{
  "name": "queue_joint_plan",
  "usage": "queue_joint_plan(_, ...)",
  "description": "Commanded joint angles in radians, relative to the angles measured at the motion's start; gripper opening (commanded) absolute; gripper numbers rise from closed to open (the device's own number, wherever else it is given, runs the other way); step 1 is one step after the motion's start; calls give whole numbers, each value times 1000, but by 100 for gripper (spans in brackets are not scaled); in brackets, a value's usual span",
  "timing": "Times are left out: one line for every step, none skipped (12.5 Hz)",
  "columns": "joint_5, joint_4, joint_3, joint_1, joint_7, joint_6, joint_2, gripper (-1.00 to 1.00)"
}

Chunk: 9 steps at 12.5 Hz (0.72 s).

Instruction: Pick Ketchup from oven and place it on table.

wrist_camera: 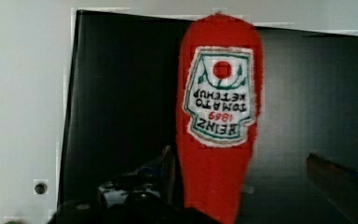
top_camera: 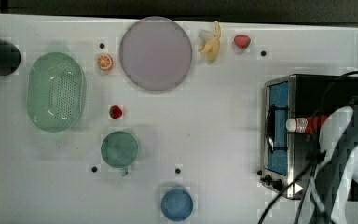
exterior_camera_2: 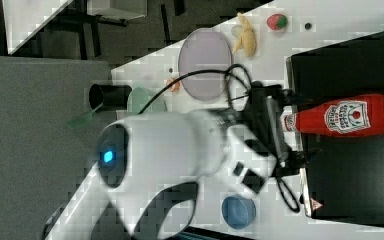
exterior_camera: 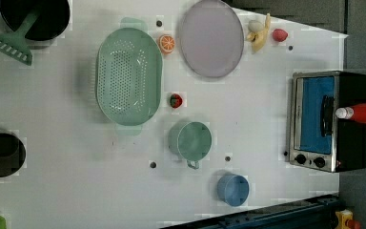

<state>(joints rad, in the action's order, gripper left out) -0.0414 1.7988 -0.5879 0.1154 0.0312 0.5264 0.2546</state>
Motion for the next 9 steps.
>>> queue_joint_plan(-76,-45,-35,17,-26,-7,76,100)
queue_joint_plan(-110,-50,-35,25,-27,6,101,100)
queue_joint_plan(-128,-50,-35,30,-26,33,122,100)
queue_joint_plan(-135,-50,-35,32,-26,58,139,100)
queue_joint_plan(-136,-50,-35,33,-26,67,155,100)
queue_joint_plan(-147,-49,-35,34,-26,66,168,100)
queue_joint_plan(-161,-49,-35,35,-25,66,177,100)
queue_joint_plan(-170,-49,-36,39,-25,67,185,100)
queue_joint_plan(-173,-48,-36,44,-25,66,191,100)
